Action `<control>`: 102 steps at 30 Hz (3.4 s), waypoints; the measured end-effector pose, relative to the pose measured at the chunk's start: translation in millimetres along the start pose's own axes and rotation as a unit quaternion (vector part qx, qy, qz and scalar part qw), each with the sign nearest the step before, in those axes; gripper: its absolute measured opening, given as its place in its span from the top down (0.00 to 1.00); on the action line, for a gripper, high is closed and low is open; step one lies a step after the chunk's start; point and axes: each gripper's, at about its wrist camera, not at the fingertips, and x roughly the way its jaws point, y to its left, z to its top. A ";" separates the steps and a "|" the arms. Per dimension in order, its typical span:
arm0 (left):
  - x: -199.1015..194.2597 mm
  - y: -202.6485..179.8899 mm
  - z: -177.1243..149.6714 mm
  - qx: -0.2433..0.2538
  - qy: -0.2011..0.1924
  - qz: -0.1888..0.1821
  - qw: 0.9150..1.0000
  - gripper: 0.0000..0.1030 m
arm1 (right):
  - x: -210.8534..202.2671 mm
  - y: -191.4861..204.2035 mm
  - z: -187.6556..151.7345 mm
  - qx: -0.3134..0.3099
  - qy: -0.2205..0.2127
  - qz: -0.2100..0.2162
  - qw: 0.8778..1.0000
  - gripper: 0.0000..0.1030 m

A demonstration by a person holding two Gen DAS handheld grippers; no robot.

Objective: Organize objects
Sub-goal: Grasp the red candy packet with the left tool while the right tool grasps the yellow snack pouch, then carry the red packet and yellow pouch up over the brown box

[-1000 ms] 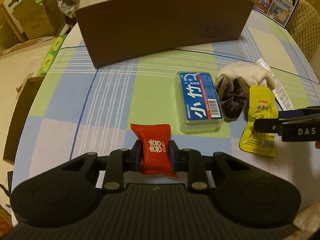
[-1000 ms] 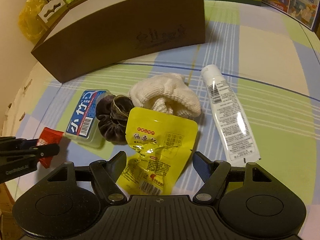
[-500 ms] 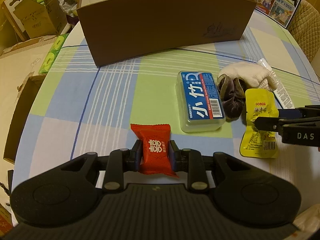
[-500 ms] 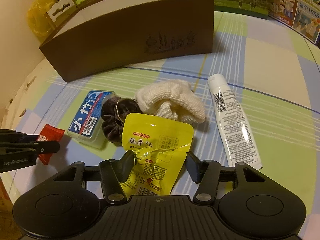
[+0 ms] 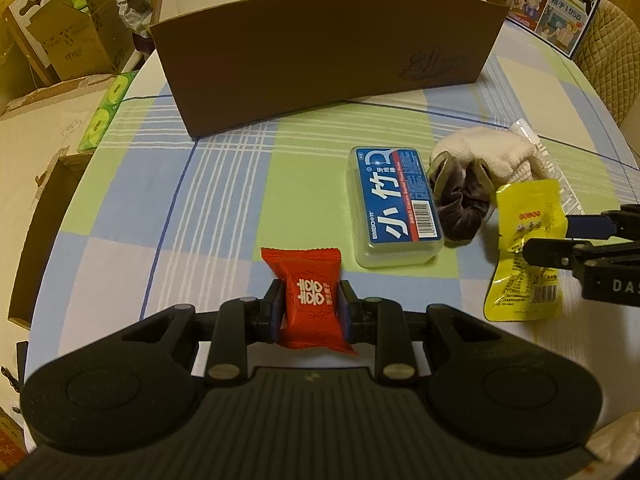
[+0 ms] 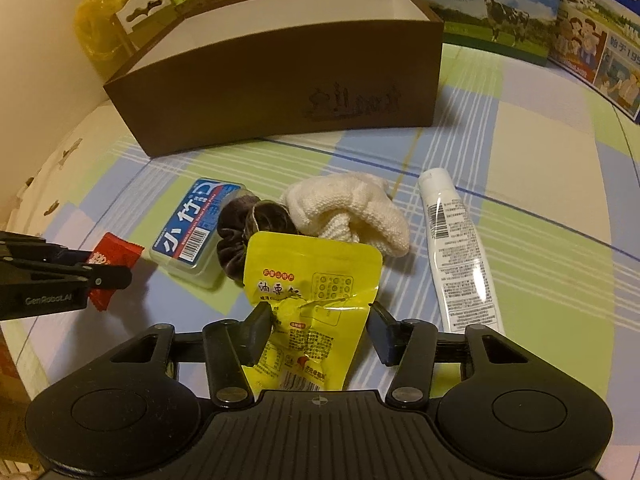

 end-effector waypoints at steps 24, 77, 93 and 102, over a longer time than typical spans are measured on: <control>-23.8 -2.7 24.7 -0.009 -0.050 -0.002 0.999 0.78 | -33.9 1.1 28.6 -0.014 -0.036 0.026 0.999 0.53; -20.2 35.2 211.2 -0.011 -0.170 0.028 0.985 0.77 | 6.6 22.9 247.4 -0.055 -0.135 0.081 0.986 0.53; 41.9 61.5 250.3 -0.019 -0.126 0.040 0.991 0.77 | 95.2 21.9 292.4 -0.042 -0.068 0.089 0.993 0.53; 68.0 66.1 260.4 -0.020 -0.107 0.043 0.993 0.77 | 133.6 17.4 302.6 -0.032 -0.033 0.087 0.995 0.53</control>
